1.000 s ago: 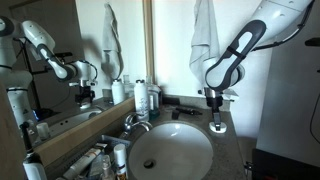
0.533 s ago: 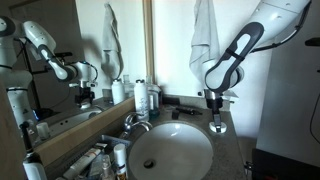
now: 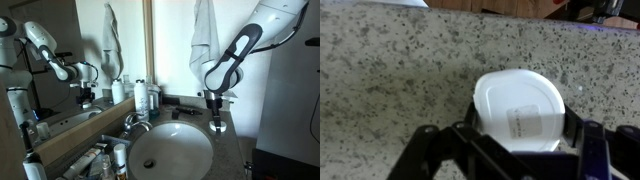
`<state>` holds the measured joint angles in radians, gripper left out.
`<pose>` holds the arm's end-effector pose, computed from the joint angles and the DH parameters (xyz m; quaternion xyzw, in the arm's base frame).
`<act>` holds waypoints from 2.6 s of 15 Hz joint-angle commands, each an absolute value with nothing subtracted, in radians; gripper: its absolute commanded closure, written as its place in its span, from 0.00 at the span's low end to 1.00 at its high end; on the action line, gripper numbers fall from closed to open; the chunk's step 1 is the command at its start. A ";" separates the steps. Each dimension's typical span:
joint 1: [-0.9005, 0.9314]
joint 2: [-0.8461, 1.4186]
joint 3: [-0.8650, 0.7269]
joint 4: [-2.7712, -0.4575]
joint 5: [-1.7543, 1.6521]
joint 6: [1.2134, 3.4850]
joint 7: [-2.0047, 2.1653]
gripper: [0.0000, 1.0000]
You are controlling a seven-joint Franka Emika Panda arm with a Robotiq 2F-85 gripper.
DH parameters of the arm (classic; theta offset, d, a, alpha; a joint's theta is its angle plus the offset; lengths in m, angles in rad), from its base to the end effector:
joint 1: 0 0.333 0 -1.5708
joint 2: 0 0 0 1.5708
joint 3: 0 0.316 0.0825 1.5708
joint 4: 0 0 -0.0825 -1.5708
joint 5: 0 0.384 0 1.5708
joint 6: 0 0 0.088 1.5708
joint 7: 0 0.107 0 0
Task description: Pick the object and put it in the basket
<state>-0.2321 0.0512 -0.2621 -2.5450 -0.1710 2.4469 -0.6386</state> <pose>0.3864 -0.2096 0.2408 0.9857 0.1406 -0.0925 0.0078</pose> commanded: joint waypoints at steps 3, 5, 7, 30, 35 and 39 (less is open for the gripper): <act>-0.241 0.038 -0.255 -2.540 -0.178 2.453 -0.574 0.48; -0.236 0.016 -0.252 -2.534 -0.188 2.434 -0.526 0.48; -0.225 -0.016 -0.245 -2.526 -0.203 2.409 -0.474 0.48; 0.057 -0.005 0.049 -2.179 -0.201 2.140 -0.320 0.48; 0.084 0.076 0.081 -2.083 -0.199 2.173 -0.401 0.48; 0.098 0.150 0.109 -2.005 -0.202 2.188 -0.490 0.48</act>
<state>0.0910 0.0885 0.0931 -2.0781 -0.1909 2.1814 -0.4321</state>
